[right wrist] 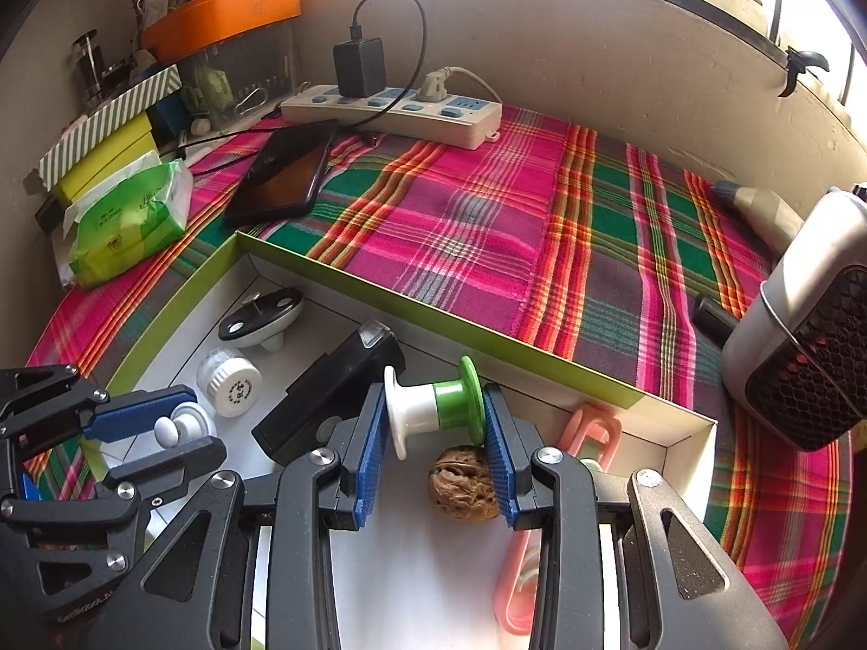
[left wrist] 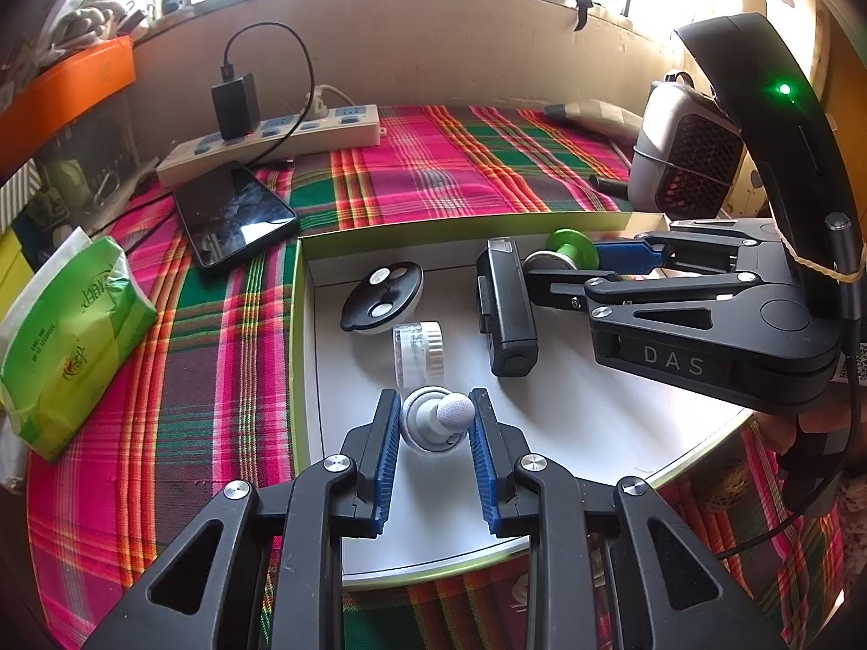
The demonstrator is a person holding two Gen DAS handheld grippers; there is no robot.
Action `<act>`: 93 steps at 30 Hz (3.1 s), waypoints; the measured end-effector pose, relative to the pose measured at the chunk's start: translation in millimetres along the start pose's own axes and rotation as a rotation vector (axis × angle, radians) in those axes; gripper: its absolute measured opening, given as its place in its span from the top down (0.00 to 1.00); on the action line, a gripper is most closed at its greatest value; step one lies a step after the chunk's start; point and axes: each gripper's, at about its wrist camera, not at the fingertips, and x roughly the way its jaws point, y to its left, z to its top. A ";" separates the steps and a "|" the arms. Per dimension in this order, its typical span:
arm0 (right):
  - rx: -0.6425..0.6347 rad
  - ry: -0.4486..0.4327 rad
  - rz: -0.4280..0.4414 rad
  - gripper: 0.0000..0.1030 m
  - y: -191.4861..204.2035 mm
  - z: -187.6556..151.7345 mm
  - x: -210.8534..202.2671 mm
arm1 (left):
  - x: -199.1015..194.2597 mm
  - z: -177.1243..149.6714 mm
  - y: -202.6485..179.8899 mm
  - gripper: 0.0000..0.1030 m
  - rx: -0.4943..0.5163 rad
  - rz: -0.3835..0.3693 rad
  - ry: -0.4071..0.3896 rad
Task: Organize objects
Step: 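Lower and open the left tool to set the knob in the box while the right tool releases the spool, then lift both open tools up and away from the box, then move the right tool to the walnut while the left tool approaches the white USB cable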
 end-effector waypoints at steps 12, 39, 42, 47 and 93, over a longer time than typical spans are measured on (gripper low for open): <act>-0.003 0.013 -0.010 0.65 2.3 -0.7 0.5 | -0.4 -1.2 -0.1 0.72 0.001 -0.008 0.004; 0.053 -0.066 -0.022 0.54 4.1 -14.7 -34.4 | -26.4 -9.6 -3.7 0.68 0.004 -0.005 -0.037; 0.064 -0.083 -0.020 0.54 6.7 -18.0 -42.5 | -33.7 -12.8 -5.1 0.68 0.011 0.001 -0.051; 0.081 -0.123 -0.015 0.54 12.0 -25.9 -61.4 | -46.4 -19.4 -7.7 0.68 0.012 0.001 -0.071; 0.211 -0.098 -0.052 0.54 23.1 -126.1 -84.6 | -54.9 -73.7 -10.3 0.68 0.018 -0.054 -0.029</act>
